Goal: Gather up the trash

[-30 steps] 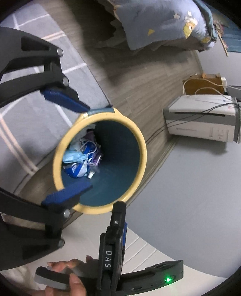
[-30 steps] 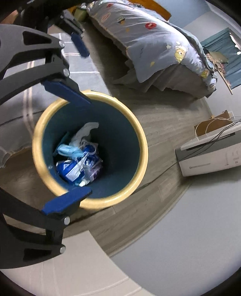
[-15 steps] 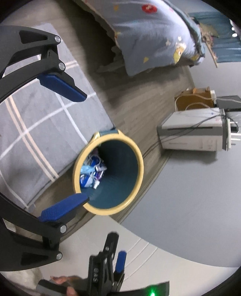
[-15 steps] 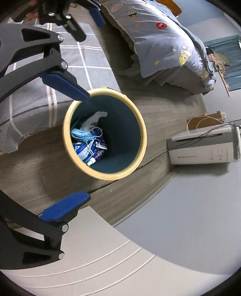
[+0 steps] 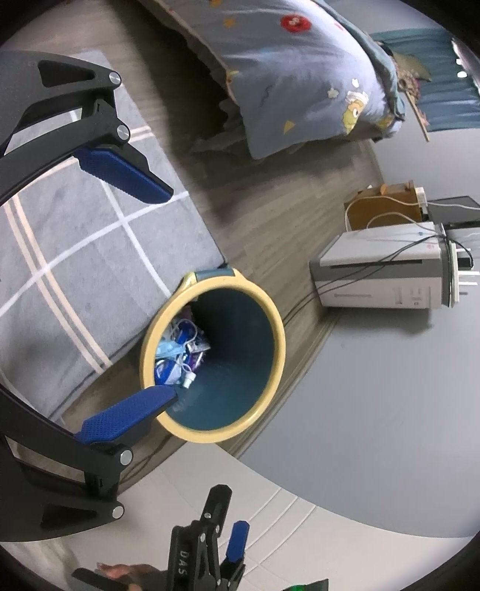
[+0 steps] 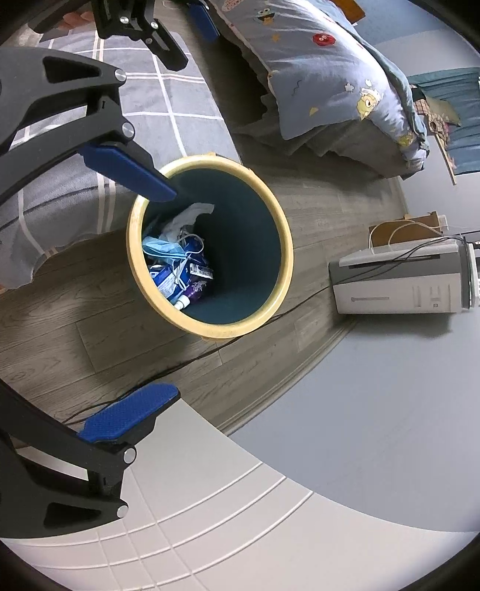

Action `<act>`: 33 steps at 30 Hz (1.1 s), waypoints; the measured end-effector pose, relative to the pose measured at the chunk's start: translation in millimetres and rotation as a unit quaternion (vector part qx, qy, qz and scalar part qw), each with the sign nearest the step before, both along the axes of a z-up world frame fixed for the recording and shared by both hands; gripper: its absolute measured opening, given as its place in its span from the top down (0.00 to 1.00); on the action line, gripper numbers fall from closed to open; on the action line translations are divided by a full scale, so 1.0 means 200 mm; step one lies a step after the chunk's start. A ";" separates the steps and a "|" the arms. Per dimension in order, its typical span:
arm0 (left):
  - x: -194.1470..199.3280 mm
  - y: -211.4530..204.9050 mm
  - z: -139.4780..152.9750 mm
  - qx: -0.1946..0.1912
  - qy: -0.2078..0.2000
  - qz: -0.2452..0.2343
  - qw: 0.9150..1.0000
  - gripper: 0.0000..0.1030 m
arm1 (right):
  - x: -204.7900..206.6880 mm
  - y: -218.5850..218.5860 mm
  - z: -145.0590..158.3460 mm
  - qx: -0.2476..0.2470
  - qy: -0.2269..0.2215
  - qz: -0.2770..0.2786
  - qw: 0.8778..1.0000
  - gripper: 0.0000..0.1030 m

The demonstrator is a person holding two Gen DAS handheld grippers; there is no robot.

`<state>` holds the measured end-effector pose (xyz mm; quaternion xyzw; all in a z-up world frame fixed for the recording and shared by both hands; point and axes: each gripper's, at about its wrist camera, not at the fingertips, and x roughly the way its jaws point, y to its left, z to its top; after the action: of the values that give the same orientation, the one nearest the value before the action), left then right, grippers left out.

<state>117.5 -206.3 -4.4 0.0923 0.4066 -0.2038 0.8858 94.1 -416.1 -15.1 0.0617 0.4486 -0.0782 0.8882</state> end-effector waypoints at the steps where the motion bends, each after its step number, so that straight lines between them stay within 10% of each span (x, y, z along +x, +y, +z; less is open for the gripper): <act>1: 0.00 0.00 0.00 0.000 -0.001 0.000 1.000 0.05 | 0.00 0.00 0.00 0.000 0.000 -0.001 1.000 0.06; 33: -0.01 0.02 0.00 0.005 -0.004 0.000 1.000 0.05 | 0.01 0.01 0.00 -0.008 0.001 0.004 1.000 0.06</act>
<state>116.0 -203.3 -5.0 0.0976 0.4039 -0.2015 0.8870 95.5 -413.4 -15.8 0.0526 0.4491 -0.0778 0.8885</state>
